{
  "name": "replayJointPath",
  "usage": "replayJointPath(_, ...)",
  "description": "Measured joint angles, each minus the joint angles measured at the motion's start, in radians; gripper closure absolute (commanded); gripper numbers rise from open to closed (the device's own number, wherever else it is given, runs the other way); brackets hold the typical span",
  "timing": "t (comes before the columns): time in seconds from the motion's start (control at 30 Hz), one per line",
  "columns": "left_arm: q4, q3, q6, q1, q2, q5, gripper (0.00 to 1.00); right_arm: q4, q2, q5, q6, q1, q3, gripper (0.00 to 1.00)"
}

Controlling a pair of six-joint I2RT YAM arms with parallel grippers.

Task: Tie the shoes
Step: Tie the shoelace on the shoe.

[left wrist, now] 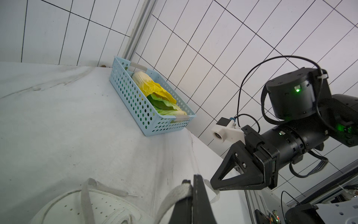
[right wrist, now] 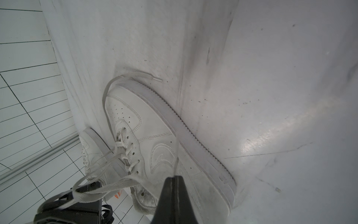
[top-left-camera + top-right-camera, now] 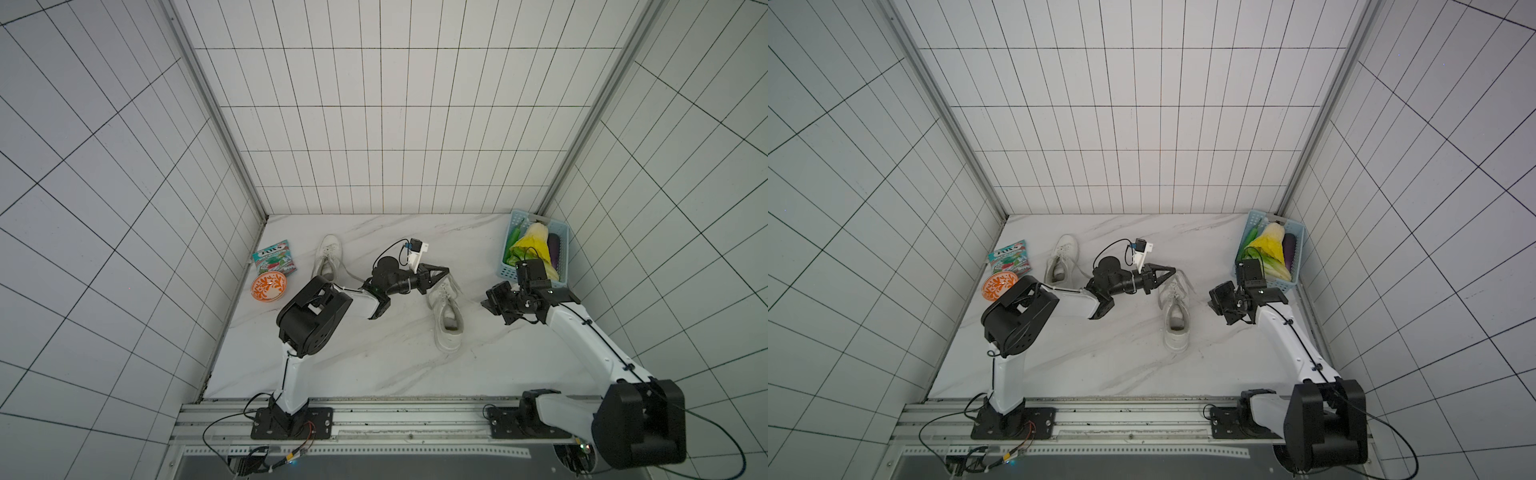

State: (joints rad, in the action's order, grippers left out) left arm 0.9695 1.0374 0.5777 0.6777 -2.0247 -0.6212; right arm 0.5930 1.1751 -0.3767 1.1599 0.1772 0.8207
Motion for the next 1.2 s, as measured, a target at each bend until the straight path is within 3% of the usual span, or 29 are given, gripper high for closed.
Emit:
replayJointPath(0.3,-0.054,-0.074,-0.100,0.000,0.065,0.065,0.97,0.016,-0.117,0.190,-0.190,-0.042,0.084,1.00)
replayJointPath(0.6,-0.145,-0.122,-0.220,0.000,0.163,0.141,0.96,0.008,-0.118,0.380,-0.339,-0.082,0.090,1.00)
replayJointPath(1.2,-0.262,-0.194,-0.333,0.002,0.243,0.268,0.96,0.002,-0.105,0.779,-0.495,-0.119,0.090,1.00)
